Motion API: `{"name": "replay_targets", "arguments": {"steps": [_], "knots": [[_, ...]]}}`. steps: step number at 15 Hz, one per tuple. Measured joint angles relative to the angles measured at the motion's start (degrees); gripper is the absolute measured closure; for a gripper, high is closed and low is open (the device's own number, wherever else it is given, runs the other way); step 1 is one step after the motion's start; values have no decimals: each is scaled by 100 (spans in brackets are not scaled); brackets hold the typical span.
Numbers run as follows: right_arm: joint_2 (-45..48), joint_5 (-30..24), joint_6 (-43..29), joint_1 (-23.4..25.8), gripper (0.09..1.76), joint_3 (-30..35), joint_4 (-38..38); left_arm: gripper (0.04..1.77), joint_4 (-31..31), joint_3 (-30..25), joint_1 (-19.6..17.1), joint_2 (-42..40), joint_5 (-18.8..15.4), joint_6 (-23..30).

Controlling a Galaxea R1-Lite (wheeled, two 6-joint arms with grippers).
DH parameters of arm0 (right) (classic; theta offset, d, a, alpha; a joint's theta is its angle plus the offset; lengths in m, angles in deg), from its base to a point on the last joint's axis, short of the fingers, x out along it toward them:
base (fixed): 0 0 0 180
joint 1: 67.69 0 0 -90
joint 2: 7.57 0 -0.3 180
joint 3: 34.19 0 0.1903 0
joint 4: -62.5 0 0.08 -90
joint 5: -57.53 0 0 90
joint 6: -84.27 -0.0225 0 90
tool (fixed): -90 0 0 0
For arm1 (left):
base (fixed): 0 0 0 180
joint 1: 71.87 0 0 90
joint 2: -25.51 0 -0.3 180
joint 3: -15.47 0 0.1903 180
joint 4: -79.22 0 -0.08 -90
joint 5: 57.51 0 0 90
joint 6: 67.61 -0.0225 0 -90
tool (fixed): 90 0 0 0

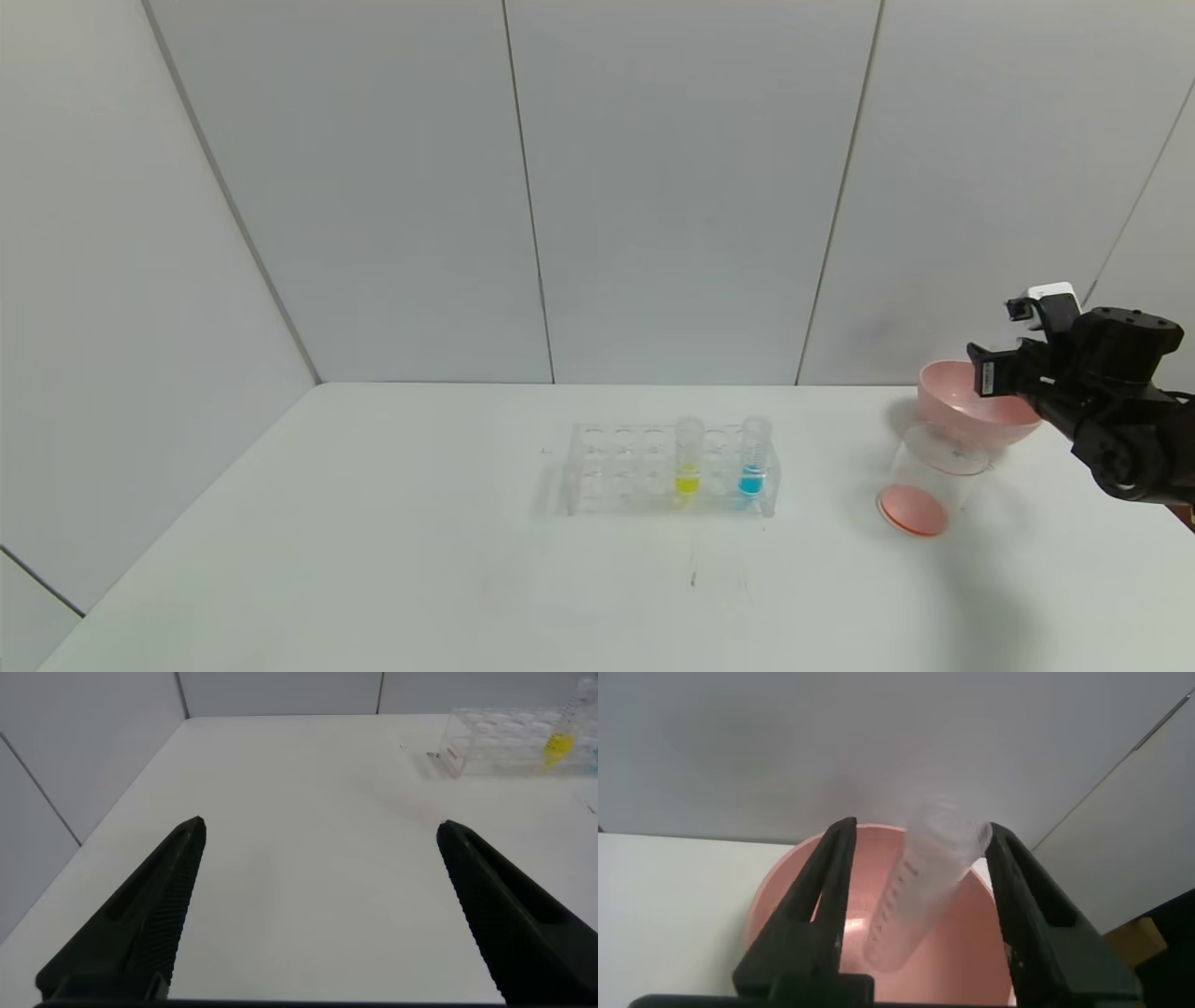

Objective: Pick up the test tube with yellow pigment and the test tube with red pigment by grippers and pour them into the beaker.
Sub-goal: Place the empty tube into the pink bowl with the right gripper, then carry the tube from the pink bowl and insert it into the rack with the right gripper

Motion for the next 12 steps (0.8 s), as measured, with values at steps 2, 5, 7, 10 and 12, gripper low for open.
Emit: {"name": "replay_targets", "arguments": {"steps": [2, 5, 7, 10, 12], "knots": [[50, 2, 20, -24, 68, 40, -2, 5, 2, 0, 0, 0, 0, 0], [479, 79, 5, -88, 51, 151, 49, 5, 0, 0, 0, 0, 0, 0], [1012, 169, -68, -190, 43, 193, 254, 5, 0, 0, 0, 0, 0, 0], [2111, 207, -361, -474, 34, 176, 1064, 5, 0, 0, 0, 0, 0, -2], [2907, 227, -758, -923, 29, 135, 1985, 5, 0, 0, 0, 0, 0, 0]]}}
